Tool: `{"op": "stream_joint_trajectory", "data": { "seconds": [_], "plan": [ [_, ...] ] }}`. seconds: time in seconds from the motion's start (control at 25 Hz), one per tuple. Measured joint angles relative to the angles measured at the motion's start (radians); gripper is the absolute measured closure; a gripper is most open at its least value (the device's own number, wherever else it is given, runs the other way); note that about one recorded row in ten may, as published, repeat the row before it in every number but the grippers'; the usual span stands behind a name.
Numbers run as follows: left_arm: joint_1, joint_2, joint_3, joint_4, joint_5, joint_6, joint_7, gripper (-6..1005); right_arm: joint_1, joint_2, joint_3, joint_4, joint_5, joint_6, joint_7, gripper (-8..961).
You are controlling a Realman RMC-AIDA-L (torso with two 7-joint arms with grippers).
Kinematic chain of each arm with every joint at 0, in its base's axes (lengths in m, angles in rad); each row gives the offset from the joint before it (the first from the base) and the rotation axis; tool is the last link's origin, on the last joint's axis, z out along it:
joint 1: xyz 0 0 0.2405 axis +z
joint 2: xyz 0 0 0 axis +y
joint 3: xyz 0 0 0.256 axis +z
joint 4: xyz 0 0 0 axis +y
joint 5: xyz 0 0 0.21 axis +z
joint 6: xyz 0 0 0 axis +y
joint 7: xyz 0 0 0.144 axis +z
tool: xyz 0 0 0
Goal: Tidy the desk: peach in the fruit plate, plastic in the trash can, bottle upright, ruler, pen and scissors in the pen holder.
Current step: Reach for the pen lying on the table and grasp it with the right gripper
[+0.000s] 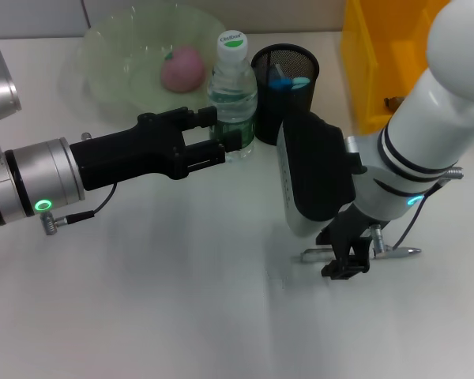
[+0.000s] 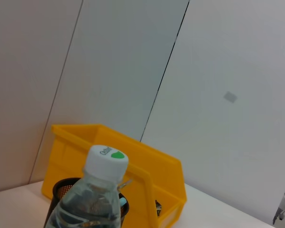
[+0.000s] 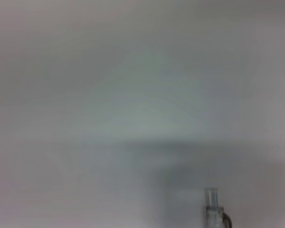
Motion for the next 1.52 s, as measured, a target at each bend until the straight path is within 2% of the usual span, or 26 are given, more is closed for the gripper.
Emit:
{"op": "stream_joint_trajectory", "data": {
  "seconds": [0.32, 0.72, 1.52],
  "plan": [
    [-0.006, 0.0, 0.0, -0.012, -0.006, 0.0, 0.0, 279, 0.002, 0.0, -0.037, 0.001, -0.018, 0.021, 0.015, 535],
    [-0.005, 0.001, 0.0, -0.012, -0.008, 0.0, 0.001, 274, -0.001, 0.001, -0.033, -0.02, -0.028, 0.013, 0.025, 570],
    [-0.004, 0.003, -0.002, -0.012, -0.008, 0.0, 0.002, 264, -0.01, 0.0, -0.04, -0.049, -0.026, -0.015, 0.026, 578]
  ]
}}
